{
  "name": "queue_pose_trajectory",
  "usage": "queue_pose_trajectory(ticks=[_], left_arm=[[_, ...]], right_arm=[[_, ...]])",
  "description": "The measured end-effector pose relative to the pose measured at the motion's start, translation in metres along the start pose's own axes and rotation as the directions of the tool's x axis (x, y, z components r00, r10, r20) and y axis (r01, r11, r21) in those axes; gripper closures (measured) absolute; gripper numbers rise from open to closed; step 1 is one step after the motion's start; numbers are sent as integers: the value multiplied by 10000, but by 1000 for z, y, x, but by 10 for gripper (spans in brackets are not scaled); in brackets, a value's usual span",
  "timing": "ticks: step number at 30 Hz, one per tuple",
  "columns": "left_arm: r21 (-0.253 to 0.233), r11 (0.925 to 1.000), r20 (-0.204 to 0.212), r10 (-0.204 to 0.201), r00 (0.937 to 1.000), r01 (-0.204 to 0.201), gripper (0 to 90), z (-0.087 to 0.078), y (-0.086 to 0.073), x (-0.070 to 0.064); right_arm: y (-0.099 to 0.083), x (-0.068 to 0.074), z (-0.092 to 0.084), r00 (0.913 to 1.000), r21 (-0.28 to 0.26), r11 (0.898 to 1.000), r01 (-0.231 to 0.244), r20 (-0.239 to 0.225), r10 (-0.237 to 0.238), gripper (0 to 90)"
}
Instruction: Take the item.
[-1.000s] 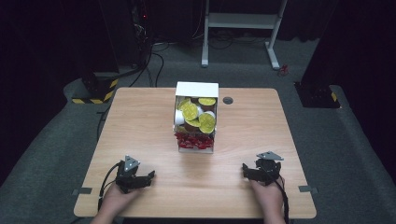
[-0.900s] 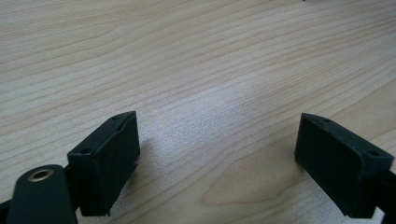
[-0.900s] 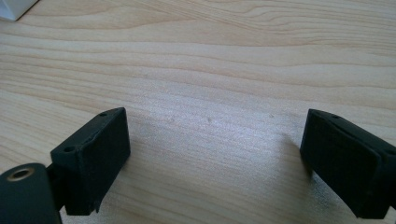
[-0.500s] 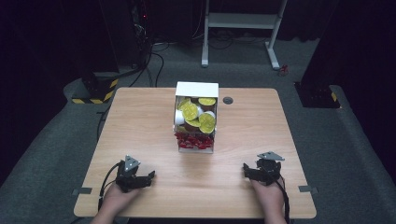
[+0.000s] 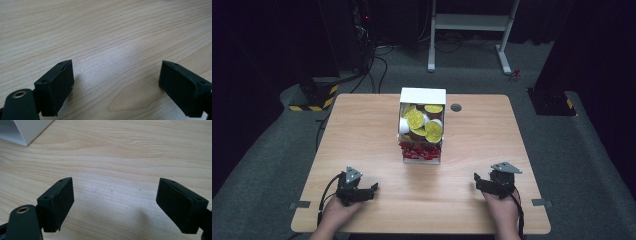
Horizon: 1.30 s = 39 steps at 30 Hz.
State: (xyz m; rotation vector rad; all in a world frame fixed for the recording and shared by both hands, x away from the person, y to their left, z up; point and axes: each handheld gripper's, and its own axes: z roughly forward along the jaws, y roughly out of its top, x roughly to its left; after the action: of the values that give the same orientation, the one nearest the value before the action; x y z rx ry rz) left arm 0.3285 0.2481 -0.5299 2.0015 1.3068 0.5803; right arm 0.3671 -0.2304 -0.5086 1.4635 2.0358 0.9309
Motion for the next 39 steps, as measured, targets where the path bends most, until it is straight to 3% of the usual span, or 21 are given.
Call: queue_pose_trajectory(ticks=[14,29,39], left_arm=[[107,9999,9,36,10000,-36,132,-1,0,0],[59,10000,-54,-31,10000,31,132,-5,-4,0],[60,10000,-53,-34,10000,35,132,-5,-4,0]], right_arm=[[8,16,-7,9993,-341,9988,348,-146,-354,161],[18,38,3,9941,-556,9965,625,-848,-671,187],[23,48,1,9913,-726,9944,765,-1018,-837,199]])
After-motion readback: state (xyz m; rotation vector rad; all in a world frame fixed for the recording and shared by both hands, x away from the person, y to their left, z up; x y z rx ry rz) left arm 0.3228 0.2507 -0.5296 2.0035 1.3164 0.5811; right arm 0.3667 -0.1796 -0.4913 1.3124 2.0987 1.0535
